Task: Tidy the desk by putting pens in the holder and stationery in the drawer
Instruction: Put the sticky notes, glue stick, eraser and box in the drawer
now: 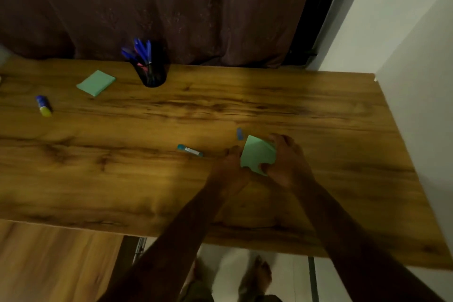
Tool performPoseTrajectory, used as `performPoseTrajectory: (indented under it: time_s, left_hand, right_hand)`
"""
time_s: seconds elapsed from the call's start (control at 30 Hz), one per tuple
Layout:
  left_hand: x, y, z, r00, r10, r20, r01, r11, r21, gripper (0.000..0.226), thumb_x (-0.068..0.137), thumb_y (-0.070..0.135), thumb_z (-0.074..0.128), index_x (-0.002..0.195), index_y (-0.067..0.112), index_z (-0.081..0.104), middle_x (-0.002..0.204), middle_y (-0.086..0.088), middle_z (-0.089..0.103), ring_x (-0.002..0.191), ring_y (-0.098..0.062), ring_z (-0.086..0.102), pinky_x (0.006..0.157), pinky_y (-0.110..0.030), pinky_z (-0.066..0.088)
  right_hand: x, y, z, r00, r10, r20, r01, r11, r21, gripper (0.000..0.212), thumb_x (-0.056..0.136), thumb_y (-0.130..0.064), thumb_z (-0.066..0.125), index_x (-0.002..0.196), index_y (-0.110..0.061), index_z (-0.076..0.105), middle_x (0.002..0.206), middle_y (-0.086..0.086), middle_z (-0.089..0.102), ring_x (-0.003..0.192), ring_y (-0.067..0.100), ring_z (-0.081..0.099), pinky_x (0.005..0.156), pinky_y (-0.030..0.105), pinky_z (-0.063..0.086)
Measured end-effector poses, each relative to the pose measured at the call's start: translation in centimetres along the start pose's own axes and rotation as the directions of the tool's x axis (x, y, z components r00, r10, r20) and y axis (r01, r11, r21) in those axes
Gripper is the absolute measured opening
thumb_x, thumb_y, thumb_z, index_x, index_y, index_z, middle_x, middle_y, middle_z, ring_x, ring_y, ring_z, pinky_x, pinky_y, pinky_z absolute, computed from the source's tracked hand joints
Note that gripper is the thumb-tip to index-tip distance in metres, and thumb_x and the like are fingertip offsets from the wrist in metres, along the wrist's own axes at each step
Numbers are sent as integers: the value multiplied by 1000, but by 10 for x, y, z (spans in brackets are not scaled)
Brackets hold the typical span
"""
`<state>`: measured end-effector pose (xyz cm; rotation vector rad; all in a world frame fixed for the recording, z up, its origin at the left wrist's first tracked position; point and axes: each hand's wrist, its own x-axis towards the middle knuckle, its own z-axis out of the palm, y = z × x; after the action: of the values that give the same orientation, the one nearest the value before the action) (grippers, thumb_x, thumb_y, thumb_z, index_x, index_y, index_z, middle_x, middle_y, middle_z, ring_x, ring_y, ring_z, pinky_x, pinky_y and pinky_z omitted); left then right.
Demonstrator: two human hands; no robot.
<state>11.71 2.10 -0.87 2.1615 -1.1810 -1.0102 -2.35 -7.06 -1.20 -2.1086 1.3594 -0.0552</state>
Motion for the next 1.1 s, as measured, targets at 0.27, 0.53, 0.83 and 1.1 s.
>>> performPoseTrajectory:
  time_s: [0.27, 0.53, 0.83, 1.1]
  left_hand:
    - [31, -4, -1, 999, -51, 14, 52, 994, -91, 63, 82, 22, 64, 142, 20, 46, 125, -1, 58, 106, -19, 61, 83, -42, 58]
    - [42, -22, 4, 998, -12, 57, 24, 977, -212, 80, 55, 48, 57, 134, 35, 54, 112, 2, 63, 93, -13, 66, 69, -38, 62]
    - [7, -26, -37, 994, 57, -94, -77, 970, -229, 20, 84, 16, 67, 93, 23, 50, 89, 6, 53, 76, -8, 54, 59, -20, 46]
    - [-24, -74, -106, 957, -3, -290, -134, 882, -452, 29, 87, 10, 62, 108, 29, 53, 97, 5, 67, 87, -9, 67, 65, -24, 53]
  right_hand:
    - [29, -4, 5, 997, -11, 74, 28, 973, -227, 87, 72, -37, 83, 146, -28, 37, 140, 1, 36, 134, 30, 32, 97, 46, 49]
    - [28, -11, 1, 997, 1, 72, 6, 995, -96, 81, 57, -26, 92, 123, -26, 45, 120, -1, 33, 120, 25, 41, 89, 43, 50]
    - [23, -52, -3, 978, -186, 95, 178, 980, 84, 59, 67, -21, 87, 110, -39, 51, 105, -17, 58, 101, 12, 60, 81, 36, 54]
    - [36, -155, 18, 888, -422, 180, 384, 899, 212, 35, 73, -22, 81, 100, -35, 65, 94, -14, 68, 91, 8, 66, 77, 37, 56]
